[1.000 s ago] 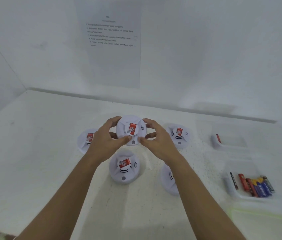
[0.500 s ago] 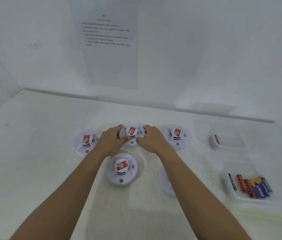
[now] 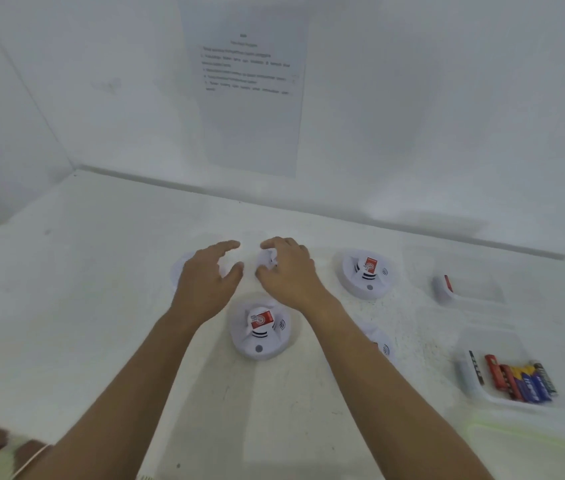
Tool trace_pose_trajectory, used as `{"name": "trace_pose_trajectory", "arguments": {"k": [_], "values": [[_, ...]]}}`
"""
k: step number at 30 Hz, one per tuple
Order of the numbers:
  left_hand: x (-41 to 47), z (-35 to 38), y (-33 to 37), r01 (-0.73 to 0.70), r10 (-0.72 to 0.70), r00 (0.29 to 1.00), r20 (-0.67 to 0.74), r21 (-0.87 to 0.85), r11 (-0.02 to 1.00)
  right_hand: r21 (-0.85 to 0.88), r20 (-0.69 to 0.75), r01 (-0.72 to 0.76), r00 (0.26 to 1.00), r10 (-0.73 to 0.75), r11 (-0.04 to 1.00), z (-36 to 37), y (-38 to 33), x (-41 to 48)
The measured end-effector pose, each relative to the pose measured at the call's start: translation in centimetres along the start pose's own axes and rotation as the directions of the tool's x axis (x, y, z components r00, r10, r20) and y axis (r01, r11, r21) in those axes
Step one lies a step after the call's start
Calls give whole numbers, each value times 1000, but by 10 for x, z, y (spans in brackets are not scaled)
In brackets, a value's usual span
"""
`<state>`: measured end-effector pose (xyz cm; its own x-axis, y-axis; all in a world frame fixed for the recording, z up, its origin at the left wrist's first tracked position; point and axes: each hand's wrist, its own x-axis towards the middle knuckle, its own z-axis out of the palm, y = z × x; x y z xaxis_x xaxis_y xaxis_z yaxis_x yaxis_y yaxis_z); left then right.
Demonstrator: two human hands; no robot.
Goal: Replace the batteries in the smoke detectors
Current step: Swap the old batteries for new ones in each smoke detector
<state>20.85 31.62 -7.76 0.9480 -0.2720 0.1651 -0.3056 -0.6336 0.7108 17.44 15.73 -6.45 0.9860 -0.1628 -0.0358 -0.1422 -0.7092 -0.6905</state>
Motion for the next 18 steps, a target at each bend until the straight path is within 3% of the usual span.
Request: {"name": "trace_pose_trajectory", "arguments": {"k": [5, 8, 11, 15, 18], "values": [[-41, -29, -40, -70, 83, 969, -234, 66, 995, 118, 113, 161, 978, -174, 980, 34, -23, -6], [-60, -39, -88, 114, -73, 979, -190, 216, 970, 71, 164, 177, 969, -186, 982, 63, -32, -5], [-73, -45, -126, 206, -177, 978, -111, 377, 903, -71, 207, 174, 966, -156, 982, 87, -39, 2], [-83, -47, -138, 148, -135, 989, -62, 475, 867, -275, 232, 129, 971, -64, 953, 105, -47, 15], [-87, -47, -137, 135, -120, 991, -63, 483, 865, -306, 208, 74, 978, -9, 949, 114, -50, 21]]}}
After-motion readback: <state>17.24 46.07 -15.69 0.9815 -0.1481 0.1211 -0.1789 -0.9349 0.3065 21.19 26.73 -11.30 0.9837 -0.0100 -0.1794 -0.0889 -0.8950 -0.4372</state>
